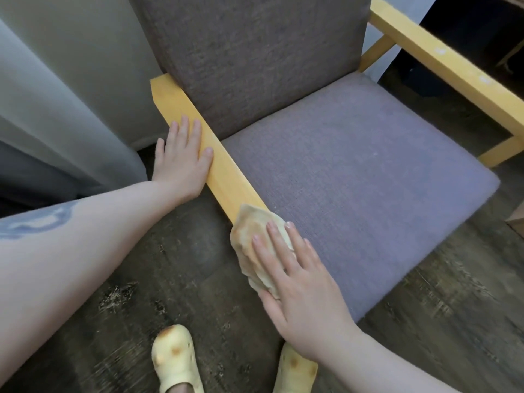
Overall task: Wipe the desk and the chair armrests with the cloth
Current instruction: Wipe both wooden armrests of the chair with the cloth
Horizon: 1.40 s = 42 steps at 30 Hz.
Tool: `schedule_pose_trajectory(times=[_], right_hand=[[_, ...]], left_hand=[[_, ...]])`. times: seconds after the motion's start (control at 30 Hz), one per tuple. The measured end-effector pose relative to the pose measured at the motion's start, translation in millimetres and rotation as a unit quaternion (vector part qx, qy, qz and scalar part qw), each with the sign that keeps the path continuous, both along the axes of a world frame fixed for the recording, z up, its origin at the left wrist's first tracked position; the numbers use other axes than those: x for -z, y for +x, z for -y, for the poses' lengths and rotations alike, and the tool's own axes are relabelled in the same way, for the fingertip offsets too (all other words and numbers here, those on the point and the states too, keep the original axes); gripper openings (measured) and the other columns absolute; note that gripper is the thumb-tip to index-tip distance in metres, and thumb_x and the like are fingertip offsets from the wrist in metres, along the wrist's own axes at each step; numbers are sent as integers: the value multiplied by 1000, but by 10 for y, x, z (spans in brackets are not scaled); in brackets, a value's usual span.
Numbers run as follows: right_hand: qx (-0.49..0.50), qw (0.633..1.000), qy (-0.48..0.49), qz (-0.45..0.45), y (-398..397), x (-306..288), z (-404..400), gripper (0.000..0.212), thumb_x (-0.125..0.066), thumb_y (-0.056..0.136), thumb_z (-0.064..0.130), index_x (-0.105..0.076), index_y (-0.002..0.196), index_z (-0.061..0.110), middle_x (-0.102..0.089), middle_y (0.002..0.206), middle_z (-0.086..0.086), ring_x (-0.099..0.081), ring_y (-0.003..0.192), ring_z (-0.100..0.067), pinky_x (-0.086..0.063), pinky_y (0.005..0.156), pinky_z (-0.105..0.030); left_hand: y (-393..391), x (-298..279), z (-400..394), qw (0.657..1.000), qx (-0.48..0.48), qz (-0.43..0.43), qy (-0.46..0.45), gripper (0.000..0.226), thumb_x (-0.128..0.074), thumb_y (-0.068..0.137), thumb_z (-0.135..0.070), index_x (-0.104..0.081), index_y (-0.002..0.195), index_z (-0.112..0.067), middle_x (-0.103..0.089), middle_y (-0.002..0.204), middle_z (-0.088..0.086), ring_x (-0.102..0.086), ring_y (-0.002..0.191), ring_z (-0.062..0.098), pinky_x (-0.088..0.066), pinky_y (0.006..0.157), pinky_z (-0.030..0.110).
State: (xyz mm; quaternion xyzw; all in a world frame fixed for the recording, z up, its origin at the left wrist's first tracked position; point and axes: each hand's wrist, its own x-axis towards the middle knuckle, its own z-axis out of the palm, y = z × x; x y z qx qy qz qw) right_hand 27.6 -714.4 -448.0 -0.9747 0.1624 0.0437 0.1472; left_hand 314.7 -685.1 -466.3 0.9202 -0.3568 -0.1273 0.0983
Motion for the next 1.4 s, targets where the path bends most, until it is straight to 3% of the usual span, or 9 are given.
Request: schedule_pose_trajectory(times=[0.13, 0.27, 0.43, 0.57, 0.67, 0.97, 1.1, 1.27, 1.4], right_hand=[[37, 999, 11, -2, 281, -16, -2, 73, -51, 87, 33, -17, 151, 23, -16, 159, -7, -15, 144, -36, -26, 113, -49], [58, 998, 19, -7, 1133, -26, 111, 71, -40, 96, 37, 4, 151, 28, 9, 160, -4, 8, 145, -34, -12, 116, -51], [47, 998, 27, -19, 1045, -91, 98, 74, -41, 95, 37, 8, 150, 30, 14, 160, -2, -2, 143, -37, -20, 113, -51], [47, 998, 23, -26, 236, -170, -27, 85, -61, 73, 37, -25, 148, 26, -24, 157, -5, -42, 130, -37, -50, 92, -43], [58, 997, 32, -36, -131, -195, -77, 85, -66, 59, 42, -44, 140, 29, -42, 148, -2, -60, 112, -30, -56, 75, -33], [54, 999, 1, 3, -179, -250, -21, 52, -54, 81, 35, -56, 132, 23, -52, 140, -3, -62, 111, -28, -57, 76, -32], [16, 999, 26, 33, -326, -337, 231, 50, -74, 71, 29, -67, 120, 20, -61, 130, 1, -64, 110, -16, -55, 68, -20], [116, 980, 45, 153, -562, -505, 1133, 45, -61, 79, 8, -61, 124, 5, -58, 133, -10, -60, 116, -25, -54, 86, -32], [224, 958, -3, 180, -804, -735, 2608, 48, -60, 86, -2, -53, 133, 7, -46, 143, -5, -49, 129, -24, -38, 103, -32]], left_hand=[[-7, 24, -48, 1000, 10, -2, 2, 58, -20, 100, -40, 3, 151, -22, 9, 160, 2, 9, 146, 20, 1, 117, 45], [32, -22, -55, 1000, 14, -14, -11, 56, -17, 100, -40, -3, 152, -23, 3, 161, 0, 5, 146, 18, -3, 117, 46], [-29, -107, -13, 1000, 1, 2, 11, 59, -19, 99, -44, -7, 152, -21, -1, 161, 1, 1, 147, 19, -6, 117, 45], [-273, -141, 108, 999, -40, 8, 33, 64, -25, 99, -43, -3, 152, -15, 1, 160, 10, 2, 146, 25, -8, 117, 44], [-547, -126, 166, 997, -61, -11, 37, 67, -20, 99, -46, 5, 151, -14, 9, 160, 12, 8, 146, 25, -3, 117, 43], [-617, -206, 176, 995, -46, -21, 91, 69, -20, 98, -48, 7, 151, -12, 9, 159, 12, 7, 146, 26, -1, 117, 44], [-750, -302, 311, 999, -19, 7, 38, 67, -29, 99, -39, -3, 151, -7, 1, 160, 11, 2, 146, 24, -4, 117, 45], [-1161, -329, 1032, 999, 54, 2, 9, 66, -31, 99, -39, -2, 151, -10, 5, 160, 8, 6, 146, 22, -4, 118, 41], [-1729, -118, 1953, 994, 106, -36, 13, 70, -32, 98, -45, 5, 151, -20, 15, 159, 5, 15, 145, 21, 2, 117, 40]])
